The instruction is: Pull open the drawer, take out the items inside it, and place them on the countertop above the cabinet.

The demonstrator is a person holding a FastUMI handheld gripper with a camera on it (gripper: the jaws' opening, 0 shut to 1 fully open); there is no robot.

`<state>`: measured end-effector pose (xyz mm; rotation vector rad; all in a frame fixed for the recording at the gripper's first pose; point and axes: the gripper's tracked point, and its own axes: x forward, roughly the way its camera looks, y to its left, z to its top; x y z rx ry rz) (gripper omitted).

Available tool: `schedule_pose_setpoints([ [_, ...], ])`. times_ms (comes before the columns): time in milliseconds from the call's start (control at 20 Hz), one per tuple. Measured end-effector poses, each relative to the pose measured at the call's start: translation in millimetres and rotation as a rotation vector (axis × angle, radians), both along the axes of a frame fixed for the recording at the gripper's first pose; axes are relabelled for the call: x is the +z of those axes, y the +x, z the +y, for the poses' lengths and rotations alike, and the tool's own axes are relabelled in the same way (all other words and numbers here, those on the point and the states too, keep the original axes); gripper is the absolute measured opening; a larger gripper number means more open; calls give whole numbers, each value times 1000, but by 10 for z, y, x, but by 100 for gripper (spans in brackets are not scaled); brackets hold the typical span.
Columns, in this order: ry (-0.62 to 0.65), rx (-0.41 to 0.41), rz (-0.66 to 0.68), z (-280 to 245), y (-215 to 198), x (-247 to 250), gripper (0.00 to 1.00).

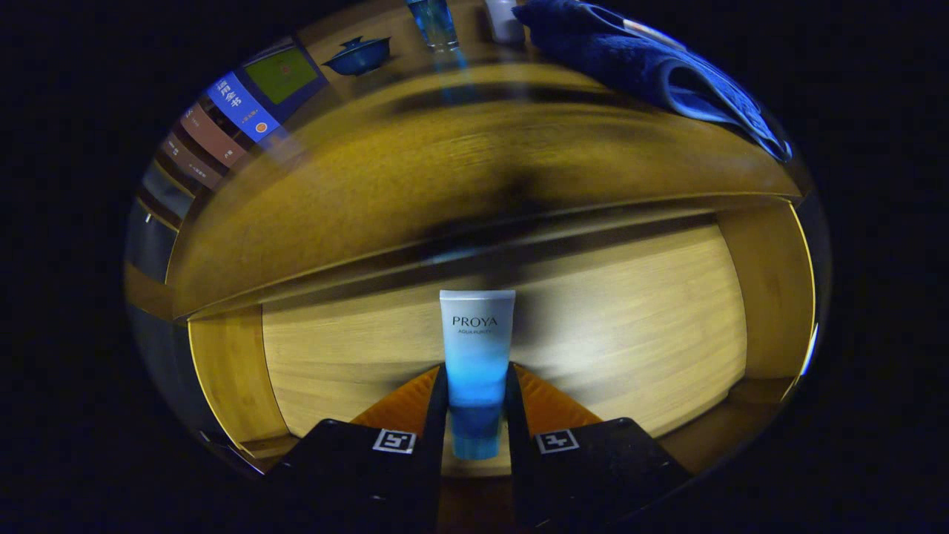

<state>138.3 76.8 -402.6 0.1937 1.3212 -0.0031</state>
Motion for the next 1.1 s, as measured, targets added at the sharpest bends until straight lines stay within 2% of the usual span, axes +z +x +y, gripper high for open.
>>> schedule_pose_setpoints([
  [250,-62,-32,-67,-49,-94,506,44],
  [600,-98,-42,-186,-10,-127,1512,44],
  [850,-105,-14,-266,54,241,2004,44],
  [1100,-72,12,-245,54,739,1880,43],
])
